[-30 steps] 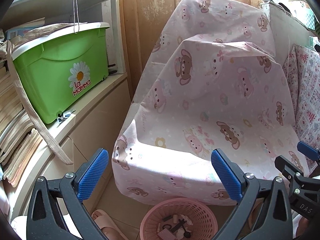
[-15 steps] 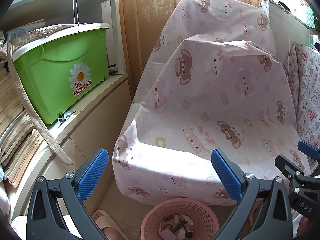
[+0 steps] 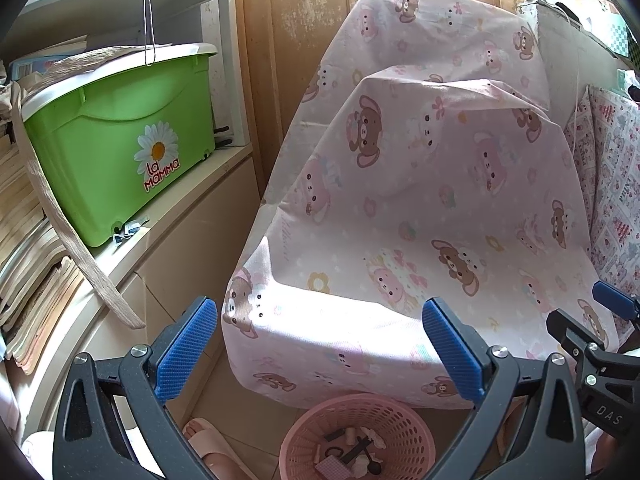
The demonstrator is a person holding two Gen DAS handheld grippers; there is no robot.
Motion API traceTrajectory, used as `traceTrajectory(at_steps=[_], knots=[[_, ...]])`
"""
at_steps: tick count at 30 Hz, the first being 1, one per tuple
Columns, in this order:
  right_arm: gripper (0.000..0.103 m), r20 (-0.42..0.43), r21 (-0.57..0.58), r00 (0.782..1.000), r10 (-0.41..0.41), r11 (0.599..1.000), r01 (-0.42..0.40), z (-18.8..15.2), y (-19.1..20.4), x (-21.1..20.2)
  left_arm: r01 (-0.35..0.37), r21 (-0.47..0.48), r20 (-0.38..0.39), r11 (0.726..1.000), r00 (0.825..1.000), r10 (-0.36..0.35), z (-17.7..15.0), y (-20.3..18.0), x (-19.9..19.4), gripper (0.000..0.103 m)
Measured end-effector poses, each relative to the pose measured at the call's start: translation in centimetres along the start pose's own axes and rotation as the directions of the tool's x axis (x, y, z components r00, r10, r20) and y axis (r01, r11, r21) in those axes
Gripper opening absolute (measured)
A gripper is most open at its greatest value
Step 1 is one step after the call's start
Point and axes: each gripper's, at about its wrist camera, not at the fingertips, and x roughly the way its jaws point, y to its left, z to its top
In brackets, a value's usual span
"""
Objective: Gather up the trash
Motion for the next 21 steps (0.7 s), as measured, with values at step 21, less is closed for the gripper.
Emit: traceTrajectory(at_steps=[21], knots=[[0.081, -0.003, -0.01, 1.0, -0.004, 1.0, 0.004, -0.08, 0.13, 0.14, 0.009, 0.012, -0.005, 1.0, 1.0, -0.009, -0.12, -0.28, -0.04, 0.102]])
